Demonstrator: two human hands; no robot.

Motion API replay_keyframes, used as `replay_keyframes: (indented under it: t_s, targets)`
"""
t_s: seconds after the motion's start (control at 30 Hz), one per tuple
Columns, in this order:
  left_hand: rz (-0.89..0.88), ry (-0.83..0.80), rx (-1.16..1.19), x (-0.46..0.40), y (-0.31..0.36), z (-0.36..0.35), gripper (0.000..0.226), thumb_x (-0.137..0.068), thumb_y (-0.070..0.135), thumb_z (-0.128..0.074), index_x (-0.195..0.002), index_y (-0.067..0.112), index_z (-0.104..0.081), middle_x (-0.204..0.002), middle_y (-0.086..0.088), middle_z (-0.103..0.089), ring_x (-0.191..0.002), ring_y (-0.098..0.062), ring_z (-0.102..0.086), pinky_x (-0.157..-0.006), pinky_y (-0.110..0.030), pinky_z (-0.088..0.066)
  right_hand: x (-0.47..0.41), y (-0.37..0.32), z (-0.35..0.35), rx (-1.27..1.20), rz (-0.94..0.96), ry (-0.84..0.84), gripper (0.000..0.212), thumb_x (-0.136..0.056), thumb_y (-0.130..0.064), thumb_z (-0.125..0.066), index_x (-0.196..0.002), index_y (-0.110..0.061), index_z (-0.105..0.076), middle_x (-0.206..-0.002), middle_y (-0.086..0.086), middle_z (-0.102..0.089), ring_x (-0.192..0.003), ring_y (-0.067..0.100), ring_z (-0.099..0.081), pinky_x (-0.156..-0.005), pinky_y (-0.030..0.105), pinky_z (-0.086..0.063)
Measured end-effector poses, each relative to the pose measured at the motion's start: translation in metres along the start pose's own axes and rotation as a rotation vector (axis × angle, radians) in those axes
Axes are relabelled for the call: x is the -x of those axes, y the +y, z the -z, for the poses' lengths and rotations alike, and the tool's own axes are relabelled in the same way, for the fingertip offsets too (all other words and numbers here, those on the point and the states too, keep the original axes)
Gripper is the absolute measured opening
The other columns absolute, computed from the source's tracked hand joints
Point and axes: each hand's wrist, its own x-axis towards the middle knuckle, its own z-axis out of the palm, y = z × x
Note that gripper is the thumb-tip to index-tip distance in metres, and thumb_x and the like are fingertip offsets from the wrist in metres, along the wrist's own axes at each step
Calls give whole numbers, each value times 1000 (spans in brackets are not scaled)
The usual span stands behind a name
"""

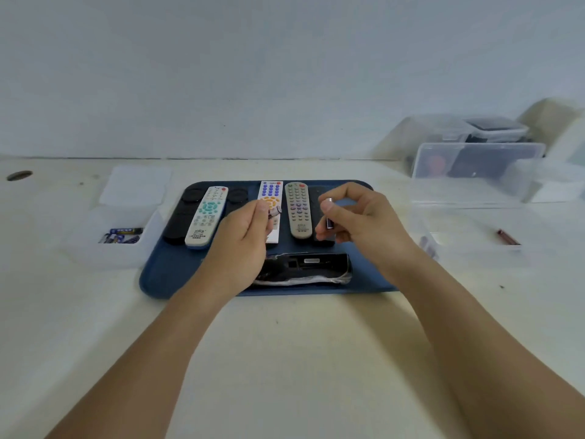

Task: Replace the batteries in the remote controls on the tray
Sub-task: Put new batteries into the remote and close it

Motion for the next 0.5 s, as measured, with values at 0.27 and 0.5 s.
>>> replay_keyframes:
  t_s: [0.27,0.5]
  targets:
    - [-160,-323,-493,14,0,8,54,-68,72,-71,-84,36,-34,-86,18,-44,-76,-4,-44,-65,-25,-38,1,15,-11,112,122,4,10,-99,-15,-59,-105,-7,-59,-70,9,-73,-63,14,-67,-62,21,-50]
    - [-140,-374,-709,17,1,7,69,-62,65,-83,-95,36,-30,-110,23,-49,-99,1,-51,-78,-24,-45,2,16,-14,-11,90,72,13,-94,-12,-68,-94,-7,-56,-70,13,-73,-58,16,-68,-55,17,-48]
